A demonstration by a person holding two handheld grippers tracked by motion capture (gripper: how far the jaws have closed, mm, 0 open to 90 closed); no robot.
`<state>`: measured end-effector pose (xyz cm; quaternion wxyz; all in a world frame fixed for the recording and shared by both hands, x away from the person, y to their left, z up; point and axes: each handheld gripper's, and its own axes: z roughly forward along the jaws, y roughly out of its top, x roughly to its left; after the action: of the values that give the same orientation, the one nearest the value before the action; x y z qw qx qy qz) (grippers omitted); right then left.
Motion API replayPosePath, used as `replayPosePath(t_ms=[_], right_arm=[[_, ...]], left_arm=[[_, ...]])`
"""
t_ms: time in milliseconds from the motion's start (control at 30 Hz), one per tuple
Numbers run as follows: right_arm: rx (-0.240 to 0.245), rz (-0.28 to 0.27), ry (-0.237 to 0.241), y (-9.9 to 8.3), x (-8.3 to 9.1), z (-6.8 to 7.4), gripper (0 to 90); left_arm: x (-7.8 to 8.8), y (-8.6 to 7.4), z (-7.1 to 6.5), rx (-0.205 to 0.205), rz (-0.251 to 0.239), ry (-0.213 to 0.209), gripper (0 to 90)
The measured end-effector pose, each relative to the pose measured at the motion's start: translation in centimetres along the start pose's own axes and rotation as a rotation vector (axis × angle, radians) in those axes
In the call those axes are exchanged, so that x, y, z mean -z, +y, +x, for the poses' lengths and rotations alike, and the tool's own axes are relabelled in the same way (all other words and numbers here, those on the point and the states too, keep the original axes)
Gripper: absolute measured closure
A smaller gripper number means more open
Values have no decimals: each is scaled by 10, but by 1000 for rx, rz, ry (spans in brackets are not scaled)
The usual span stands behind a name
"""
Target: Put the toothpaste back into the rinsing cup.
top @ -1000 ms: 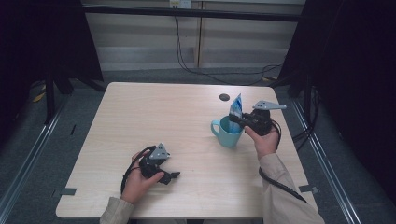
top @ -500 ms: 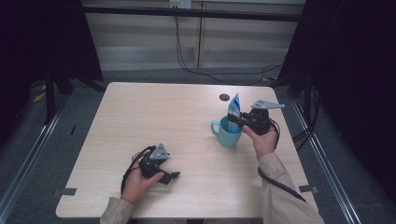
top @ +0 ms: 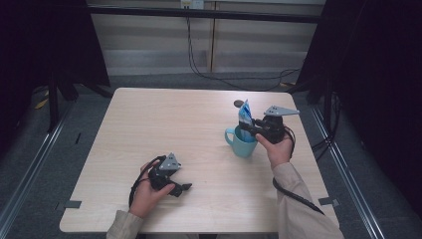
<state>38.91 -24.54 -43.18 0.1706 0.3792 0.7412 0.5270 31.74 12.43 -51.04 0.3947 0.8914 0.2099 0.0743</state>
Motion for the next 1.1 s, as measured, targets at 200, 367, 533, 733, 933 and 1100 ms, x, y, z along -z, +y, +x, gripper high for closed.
replayPosePath(t_ms=[200,367,533,733,933,1100], right_arm=[[6,-5,3,2,-2,2,641],[10,-15,11,6,0,4,648],[1,-21,11,5,2,4,584],[-7,-24,9,5,5,5,447],[4,-2,-1,7,8,8,323],[-1,45,-15,8,12,9,228]], left_arm=[[0,0,0,-2,2,0,151],[0,0,0,-4,5,0,151],[0,0,0,-3,4,0,151],[0,0,0,-3,4,-1,151],[0,0,0,-3,4,-3,151],[1,0,1,-7,7,-2,151]])
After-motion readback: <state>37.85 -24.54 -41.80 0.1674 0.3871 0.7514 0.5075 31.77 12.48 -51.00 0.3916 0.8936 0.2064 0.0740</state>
